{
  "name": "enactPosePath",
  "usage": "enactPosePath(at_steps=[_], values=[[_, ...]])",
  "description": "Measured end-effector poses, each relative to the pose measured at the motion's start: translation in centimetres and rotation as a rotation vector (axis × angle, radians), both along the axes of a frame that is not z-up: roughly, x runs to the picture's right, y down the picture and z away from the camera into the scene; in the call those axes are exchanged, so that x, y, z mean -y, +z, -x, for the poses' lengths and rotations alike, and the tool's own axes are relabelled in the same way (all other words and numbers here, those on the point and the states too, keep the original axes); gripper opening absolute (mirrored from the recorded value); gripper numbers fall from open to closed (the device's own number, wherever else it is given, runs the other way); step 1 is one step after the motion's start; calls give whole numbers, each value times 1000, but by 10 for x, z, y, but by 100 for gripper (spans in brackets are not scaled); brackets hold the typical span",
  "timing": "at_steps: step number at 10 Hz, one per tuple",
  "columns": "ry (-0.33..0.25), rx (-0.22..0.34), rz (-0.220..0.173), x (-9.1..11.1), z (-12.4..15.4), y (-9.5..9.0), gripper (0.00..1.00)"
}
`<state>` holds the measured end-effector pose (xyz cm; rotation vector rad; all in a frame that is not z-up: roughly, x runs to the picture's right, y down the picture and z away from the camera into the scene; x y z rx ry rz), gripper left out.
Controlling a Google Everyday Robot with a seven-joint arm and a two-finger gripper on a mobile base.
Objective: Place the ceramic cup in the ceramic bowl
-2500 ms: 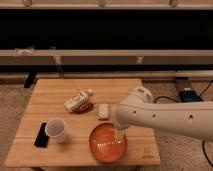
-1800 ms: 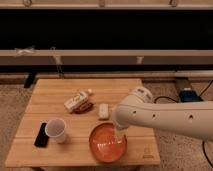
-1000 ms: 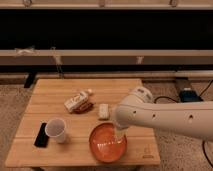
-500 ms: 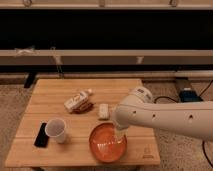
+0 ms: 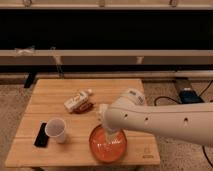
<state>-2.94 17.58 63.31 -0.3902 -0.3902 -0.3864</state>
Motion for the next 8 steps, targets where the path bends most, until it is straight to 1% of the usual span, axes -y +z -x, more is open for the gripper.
enactPosePath(at_steps=[2, 4, 5, 6, 7, 8], values=[[-104, 98, -10, -9, 55, -20, 80], [-203, 165, -13, -13, 101, -26, 80], [-261, 197, -12, -13, 126, -26, 80], [-303, 214, -7, -13, 144, -23, 80], [-337, 221, 2, -14, 158, -19, 80], [-360, 212, 13, -14, 165, -8, 80]])
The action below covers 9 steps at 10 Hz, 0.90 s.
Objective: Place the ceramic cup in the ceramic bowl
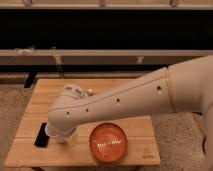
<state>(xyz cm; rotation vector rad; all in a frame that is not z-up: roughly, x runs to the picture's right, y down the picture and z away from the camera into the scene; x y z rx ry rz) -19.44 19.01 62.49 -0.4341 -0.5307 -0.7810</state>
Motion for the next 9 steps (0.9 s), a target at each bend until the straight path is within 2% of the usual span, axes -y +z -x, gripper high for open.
enactPosePath(at_steps=[4, 9], values=[[-56, -45, 19, -15, 15, 36, 80], [-52, -111, 35, -24, 10, 74, 80]])
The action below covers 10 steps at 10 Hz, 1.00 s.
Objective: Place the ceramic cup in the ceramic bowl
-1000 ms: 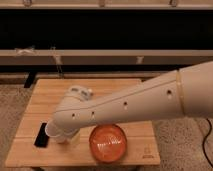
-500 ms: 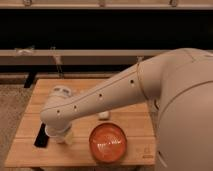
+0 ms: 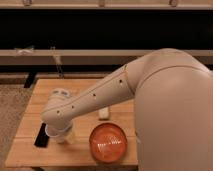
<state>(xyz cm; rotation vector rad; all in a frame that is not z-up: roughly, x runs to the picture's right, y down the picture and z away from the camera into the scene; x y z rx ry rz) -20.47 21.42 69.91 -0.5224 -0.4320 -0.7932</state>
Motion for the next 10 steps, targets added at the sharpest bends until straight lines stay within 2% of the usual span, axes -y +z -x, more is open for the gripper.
enactPosePath(at_steps=[2, 3, 7, 9, 10], values=[[5, -21, 5, -4, -1, 12, 80], [5, -28, 3, -6, 0, 17, 76], [13, -40, -4, -9, -1, 22, 37], [32, -34, -8, -10, -5, 19, 16], [60, -23, -11, -7, -9, 13, 6]])
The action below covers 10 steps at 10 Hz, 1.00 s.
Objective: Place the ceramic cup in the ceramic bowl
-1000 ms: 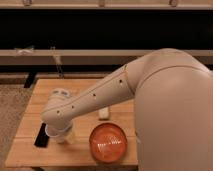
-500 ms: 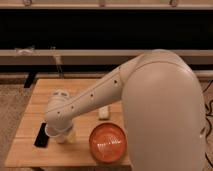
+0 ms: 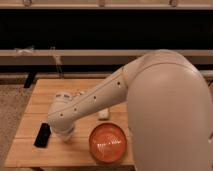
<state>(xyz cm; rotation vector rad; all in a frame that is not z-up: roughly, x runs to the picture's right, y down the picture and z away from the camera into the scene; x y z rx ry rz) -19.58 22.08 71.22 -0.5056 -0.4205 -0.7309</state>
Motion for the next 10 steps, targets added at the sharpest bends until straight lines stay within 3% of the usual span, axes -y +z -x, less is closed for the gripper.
enactPosePath(at_steps=[1, 4, 7, 10], values=[[30, 18, -9, 6, -5, -9, 0], [132, 70, -48, 33, -31, -44, 0], [225, 77, -79, 45, -83, -65, 0], [338, 34, -89, 41, -152, -71, 0]])
